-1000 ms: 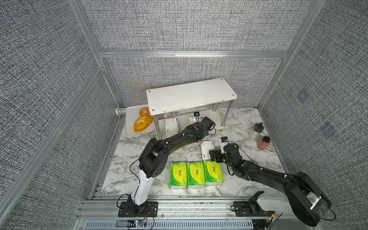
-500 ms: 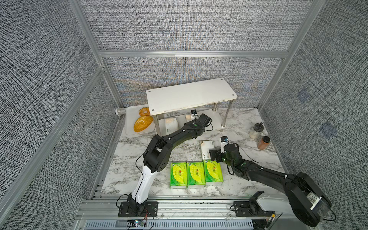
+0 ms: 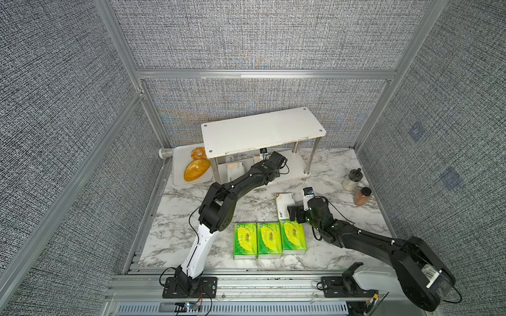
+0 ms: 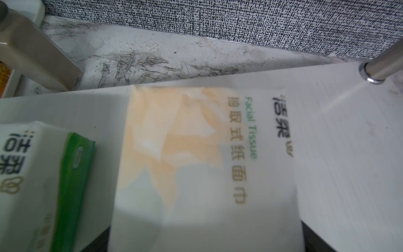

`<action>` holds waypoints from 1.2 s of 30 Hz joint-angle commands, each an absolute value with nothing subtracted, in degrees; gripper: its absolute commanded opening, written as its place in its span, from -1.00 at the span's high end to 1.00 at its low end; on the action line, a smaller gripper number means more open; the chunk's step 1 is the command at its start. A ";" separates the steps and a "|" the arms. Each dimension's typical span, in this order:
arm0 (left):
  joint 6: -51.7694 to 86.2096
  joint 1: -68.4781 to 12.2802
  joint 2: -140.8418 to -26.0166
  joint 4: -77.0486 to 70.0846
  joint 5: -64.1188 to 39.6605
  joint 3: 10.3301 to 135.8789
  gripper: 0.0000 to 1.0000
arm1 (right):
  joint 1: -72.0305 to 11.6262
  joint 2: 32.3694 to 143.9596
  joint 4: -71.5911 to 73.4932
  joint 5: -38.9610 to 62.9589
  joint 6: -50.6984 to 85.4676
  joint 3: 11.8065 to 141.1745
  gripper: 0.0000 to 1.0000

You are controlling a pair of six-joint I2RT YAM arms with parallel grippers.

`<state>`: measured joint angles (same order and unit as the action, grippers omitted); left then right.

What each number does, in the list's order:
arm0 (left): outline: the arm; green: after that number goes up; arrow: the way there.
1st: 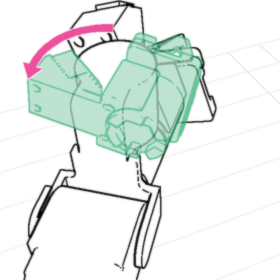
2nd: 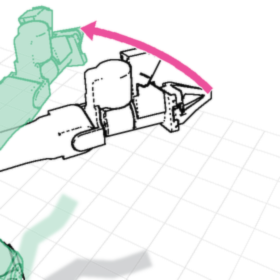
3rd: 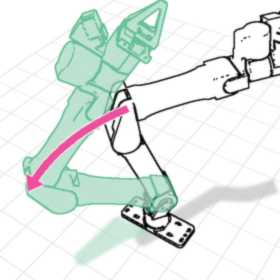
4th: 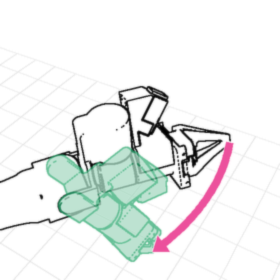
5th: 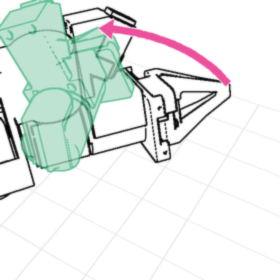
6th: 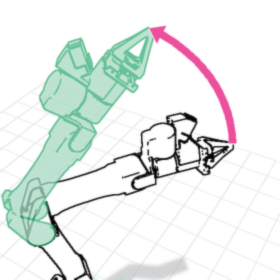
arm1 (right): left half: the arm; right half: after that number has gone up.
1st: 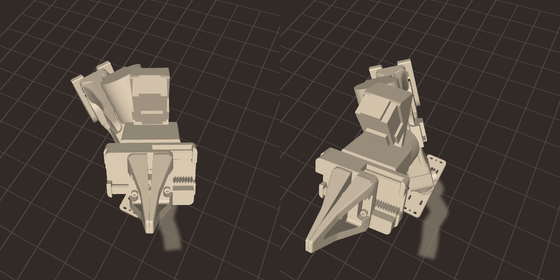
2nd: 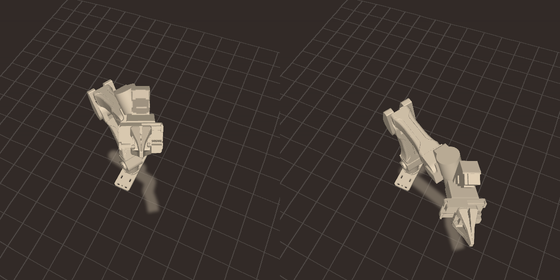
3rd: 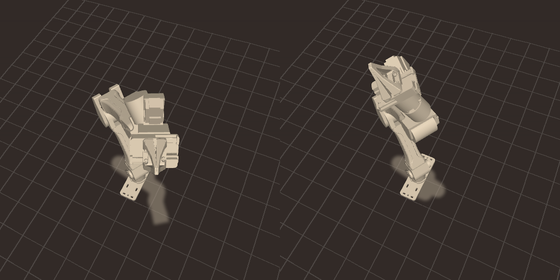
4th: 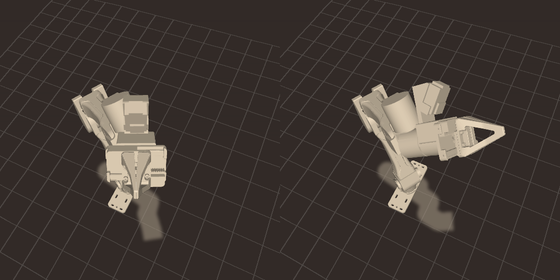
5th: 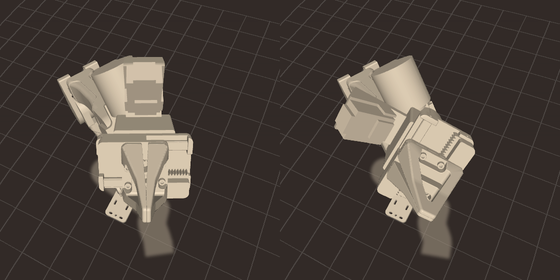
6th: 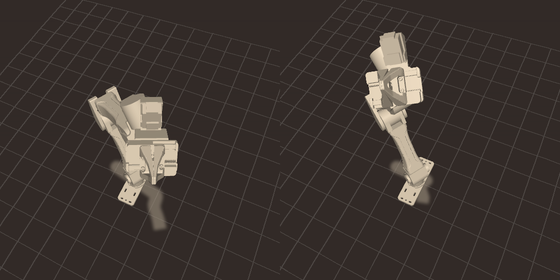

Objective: Place the tissue boxes on the shelf by color
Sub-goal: Place a box of tissues on the shelf.

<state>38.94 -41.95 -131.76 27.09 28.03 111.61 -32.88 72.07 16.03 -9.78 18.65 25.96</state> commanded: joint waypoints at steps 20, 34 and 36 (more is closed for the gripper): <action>39.70 -42.10 -126.63 26.20 22.33 107.78 -0.92 | -32.96 69.51 14.85 -10.02 19.16 25.10 -0.98; 40.03 -42.79 -123.72 25.88 20.66 107.17 -0.93 | -33.05 69.31 14.68 -10.02 19.16 25.45 -0.98; 40.17 -43.04 -123.19 25.92 20.94 106.35 -0.93 | -33.05 69.18 14.67 -10.02 19.16 25.45 -0.98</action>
<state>39.94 -42.83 -124.07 26.26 20.97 106.87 -32.97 69.41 14.76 -9.85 19.11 25.10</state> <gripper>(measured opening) 0.963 0.989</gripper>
